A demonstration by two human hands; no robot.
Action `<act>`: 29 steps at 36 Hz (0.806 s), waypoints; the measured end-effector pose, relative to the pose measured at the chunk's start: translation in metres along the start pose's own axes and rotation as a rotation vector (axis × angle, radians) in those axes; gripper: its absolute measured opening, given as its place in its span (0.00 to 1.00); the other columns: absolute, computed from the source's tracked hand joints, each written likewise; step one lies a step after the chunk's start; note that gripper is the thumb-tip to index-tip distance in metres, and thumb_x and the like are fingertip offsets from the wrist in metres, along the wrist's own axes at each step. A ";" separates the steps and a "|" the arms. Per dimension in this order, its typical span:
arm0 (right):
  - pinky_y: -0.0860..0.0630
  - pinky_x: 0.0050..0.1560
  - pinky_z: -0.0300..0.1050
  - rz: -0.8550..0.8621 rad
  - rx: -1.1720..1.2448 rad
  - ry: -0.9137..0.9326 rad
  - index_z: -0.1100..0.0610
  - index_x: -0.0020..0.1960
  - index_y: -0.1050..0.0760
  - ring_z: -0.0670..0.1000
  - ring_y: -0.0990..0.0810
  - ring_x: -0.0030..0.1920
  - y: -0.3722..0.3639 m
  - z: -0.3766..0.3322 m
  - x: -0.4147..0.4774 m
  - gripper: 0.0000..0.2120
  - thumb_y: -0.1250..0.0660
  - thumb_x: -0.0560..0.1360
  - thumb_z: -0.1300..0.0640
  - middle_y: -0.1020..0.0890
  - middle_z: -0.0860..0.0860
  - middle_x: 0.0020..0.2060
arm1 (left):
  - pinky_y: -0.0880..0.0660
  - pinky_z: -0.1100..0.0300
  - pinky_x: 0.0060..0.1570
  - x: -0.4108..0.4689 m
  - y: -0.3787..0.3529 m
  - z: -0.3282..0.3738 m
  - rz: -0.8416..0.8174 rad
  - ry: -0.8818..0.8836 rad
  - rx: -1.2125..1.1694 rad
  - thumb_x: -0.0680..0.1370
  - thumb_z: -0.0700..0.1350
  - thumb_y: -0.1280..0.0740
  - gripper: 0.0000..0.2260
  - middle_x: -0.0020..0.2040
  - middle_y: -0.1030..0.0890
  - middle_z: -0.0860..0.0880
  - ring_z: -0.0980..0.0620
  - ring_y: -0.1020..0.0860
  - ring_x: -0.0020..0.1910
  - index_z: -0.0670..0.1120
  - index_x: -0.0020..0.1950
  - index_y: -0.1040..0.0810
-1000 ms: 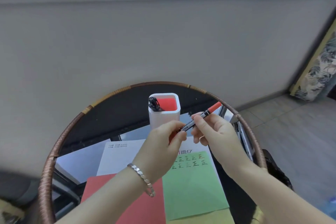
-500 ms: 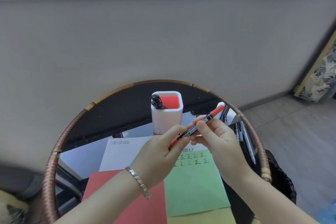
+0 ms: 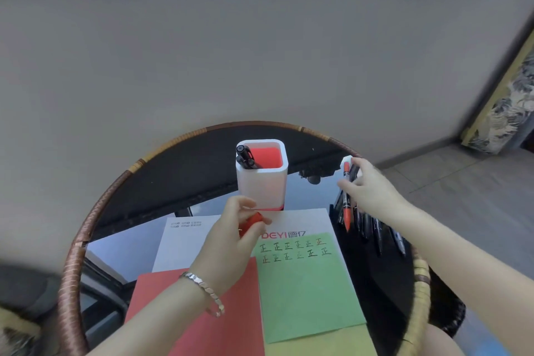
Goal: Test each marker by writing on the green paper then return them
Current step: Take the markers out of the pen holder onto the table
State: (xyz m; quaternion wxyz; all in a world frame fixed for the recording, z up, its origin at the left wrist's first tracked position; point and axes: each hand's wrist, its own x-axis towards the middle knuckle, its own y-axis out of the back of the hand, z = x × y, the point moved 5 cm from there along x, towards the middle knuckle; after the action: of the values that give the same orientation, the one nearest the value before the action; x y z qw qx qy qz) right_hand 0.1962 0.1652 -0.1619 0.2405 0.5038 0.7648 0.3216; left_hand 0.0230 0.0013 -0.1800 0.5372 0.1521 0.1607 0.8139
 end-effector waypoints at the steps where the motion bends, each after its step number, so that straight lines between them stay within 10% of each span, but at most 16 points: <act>1: 0.28 0.38 0.46 -0.004 -0.059 0.008 0.53 0.66 0.38 0.56 0.23 0.38 -0.004 -0.001 0.003 0.18 0.39 0.77 0.54 0.22 0.58 0.38 | 0.25 0.68 0.42 0.002 0.001 0.000 0.019 0.011 -0.030 0.77 0.38 0.36 0.08 0.43 0.17 0.55 0.62 0.21 0.40 0.50 0.49 0.31; 9: 0.35 0.31 0.41 0.041 -0.475 0.212 0.55 0.53 0.27 0.54 0.25 0.41 -0.034 0.003 0.016 0.10 0.41 0.78 0.51 0.23 0.51 0.39 | 0.23 0.64 0.45 0.009 -0.008 0.005 0.045 -0.062 0.096 0.73 0.41 0.31 0.06 0.43 0.20 0.52 0.56 0.21 0.42 0.52 0.42 0.24; 17: 0.36 0.55 0.46 0.029 -0.569 0.306 0.52 0.60 0.25 0.54 0.33 0.58 -0.031 0.016 0.010 0.15 0.45 0.79 0.50 0.24 0.52 0.54 | 0.34 0.73 0.31 0.041 -0.059 0.020 -0.063 -0.110 0.306 0.73 0.48 0.31 0.06 0.41 0.24 0.54 0.59 0.29 0.35 0.48 0.48 0.24; 29: 0.40 0.63 0.48 -0.022 -0.447 0.293 0.50 0.60 0.25 0.53 0.35 0.63 -0.017 0.029 0.001 0.13 0.42 0.78 0.56 0.25 0.48 0.59 | 0.27 0.56 0.48 0.076 -0.111 0.018 -0.217 -0.032 0.513 0.74 0.47 0.33 0.09 0.51 0.22 0.46 0.47 0.24 0.50 0.45 0.52 0.24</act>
State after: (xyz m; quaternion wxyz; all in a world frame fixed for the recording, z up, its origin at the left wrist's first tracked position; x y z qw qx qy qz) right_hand 0.2051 0.1688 -0.1944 0.2357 0.3780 0.7070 0.5493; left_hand 0.0939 0.1144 -0.2050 0.5674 0.2778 0.3684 0.6820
